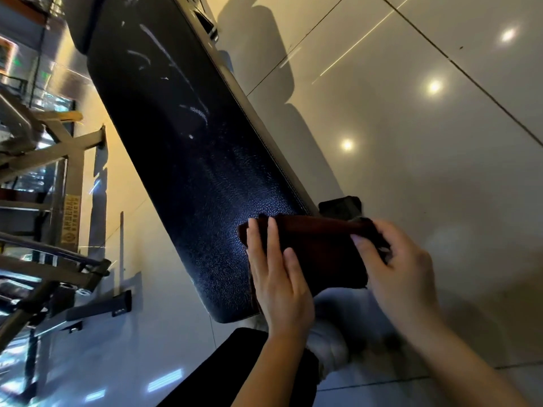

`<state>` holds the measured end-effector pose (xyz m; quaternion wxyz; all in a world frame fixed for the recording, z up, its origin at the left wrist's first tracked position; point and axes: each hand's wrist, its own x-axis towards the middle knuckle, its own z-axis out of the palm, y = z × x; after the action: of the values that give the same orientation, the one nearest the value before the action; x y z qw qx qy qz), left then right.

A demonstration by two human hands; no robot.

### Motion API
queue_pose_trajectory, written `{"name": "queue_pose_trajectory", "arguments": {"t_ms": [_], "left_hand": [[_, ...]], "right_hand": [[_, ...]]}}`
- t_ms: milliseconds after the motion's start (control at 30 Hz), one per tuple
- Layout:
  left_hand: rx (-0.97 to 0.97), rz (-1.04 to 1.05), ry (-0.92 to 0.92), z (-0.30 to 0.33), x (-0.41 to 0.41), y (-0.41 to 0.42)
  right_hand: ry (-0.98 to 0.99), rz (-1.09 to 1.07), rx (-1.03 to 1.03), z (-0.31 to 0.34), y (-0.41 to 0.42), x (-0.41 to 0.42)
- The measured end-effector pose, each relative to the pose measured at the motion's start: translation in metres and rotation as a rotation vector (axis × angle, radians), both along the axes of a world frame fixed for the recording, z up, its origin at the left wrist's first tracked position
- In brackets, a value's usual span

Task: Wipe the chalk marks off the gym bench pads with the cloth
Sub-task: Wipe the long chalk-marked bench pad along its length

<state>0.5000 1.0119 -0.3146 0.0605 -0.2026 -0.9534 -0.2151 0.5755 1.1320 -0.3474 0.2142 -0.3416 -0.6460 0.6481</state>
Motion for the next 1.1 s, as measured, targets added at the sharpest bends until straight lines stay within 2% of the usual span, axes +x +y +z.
{"name": "queue_pose_trajectory", "arguments": {"t_ms": [67,167,233,300,400,467,600,700,833,933,1033,1100], "left_hand": [[-0.008,0.022,0.031,0.001,0.000,-0.014],[-0.066,-0.022,0.087,-0.003,-0.001,-0.023],[-0.081,-0.075,0.086,-0.004,-0.005,-0.024],[-0.083,-0.136,0.047,0.000,-0.008,-0.029],[-0.093,-0.220,0.000,0.013,-0.018,-0.041],[-0.102,-0.253,0.031,0.021,-0.026,-0.045],[0.002,-0.070,0.113,0.030,-0.044,-0.031],[0.090,0.018,0.120,0.036,-0.055,-0.016],[0.141,0.086,0.076,0.035,-0.061,-0.012],[0.140,0.105,0.058,0.034,-0.059,-0.015],[0.112,0.100,0.037,0.035,-0.051,-0.016],[0.093,0.090,0.034,0.038,-0.045,-0.013]], "right_hand": [[-0.032,-0.052,0.005,0.003,-0.001,-0.004],[0.035,-0.142,0.329,0.012,-0.013,-0.010],[0.098,0.000,0.487,0.017,-0.031,-0.013],[0.067,0.154,0.533,0.016,-0.050,-0.017],[-0.038,0.262,0.695,0.001,-0.066,-0.015],[-0.048,0.298,0.760,-0.007,-0.063,-0.015],[-0.061,0.289,0.721,-0.005,-0.061,-0.021],[-0.085,0.280,0.687,-0.002,-0.060,-0.030],[-0.002,0.305,0.613,0.000,-0.055,-0.032],[0.013,0.342,0.453,0.008,-0.034,-0.052],[0.010,0.474,0.227,0.016,-0.002,-0.079],[0.020,0.478,0.175,0.018,-0.002,-0.079]]}}
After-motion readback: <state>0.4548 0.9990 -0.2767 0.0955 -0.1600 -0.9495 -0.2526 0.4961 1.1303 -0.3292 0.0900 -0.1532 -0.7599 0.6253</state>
